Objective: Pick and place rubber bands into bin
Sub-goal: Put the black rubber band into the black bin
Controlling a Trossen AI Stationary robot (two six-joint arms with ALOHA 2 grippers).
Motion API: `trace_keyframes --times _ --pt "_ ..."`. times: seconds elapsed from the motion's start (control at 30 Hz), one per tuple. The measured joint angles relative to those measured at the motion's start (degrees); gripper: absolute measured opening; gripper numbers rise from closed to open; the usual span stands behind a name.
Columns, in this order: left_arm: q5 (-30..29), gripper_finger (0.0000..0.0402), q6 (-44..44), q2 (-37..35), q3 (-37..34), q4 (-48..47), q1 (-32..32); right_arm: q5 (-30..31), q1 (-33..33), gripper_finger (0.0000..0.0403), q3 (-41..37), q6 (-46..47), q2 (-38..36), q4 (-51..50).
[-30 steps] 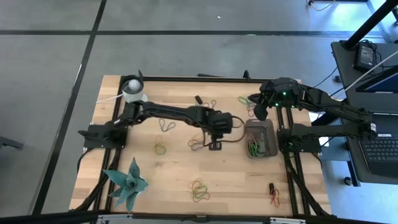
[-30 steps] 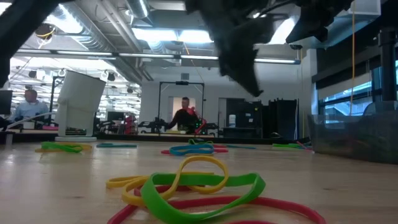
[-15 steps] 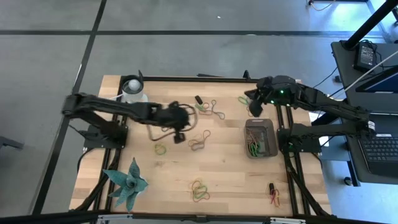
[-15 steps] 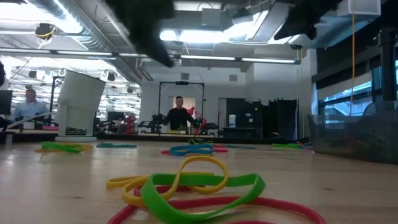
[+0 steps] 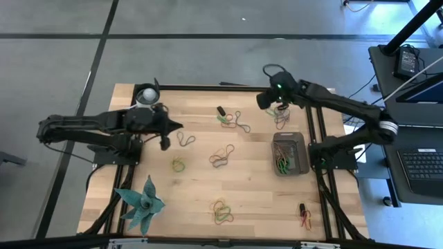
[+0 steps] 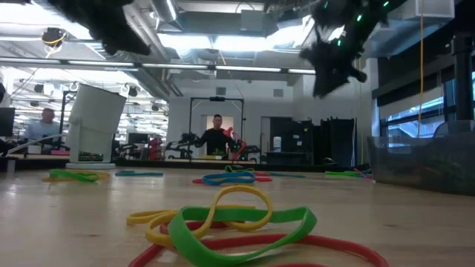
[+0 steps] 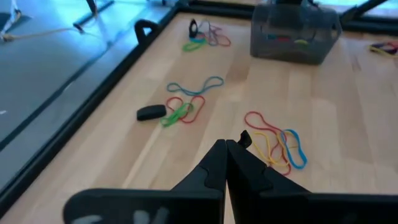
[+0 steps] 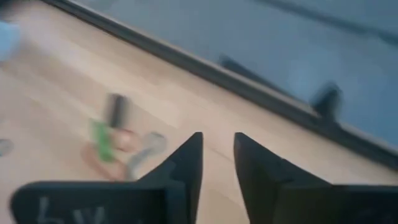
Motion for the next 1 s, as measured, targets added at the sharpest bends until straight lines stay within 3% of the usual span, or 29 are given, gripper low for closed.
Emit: trace_keyframes --times 0.2,0.43,1.0 --pt "0.0 0.0003 3.1 -6.8 -2.7 -0.1 1.1 -0.2 -9.2 0.0150 3.4 7.3 8.4 -10.3" --pt "0.0 0.0003 7.6 -10.0 -2.9 -2.5 2.9 -7.9 -18.5 0.0179 4.4 8.8 15.4 -14.5" --pt "1.4 0.0003 7.8 -15.8 -2.9 -8.2 5.5 -9.1 -22.0 0.0180 4.4 6.2 29.2 -17.5"
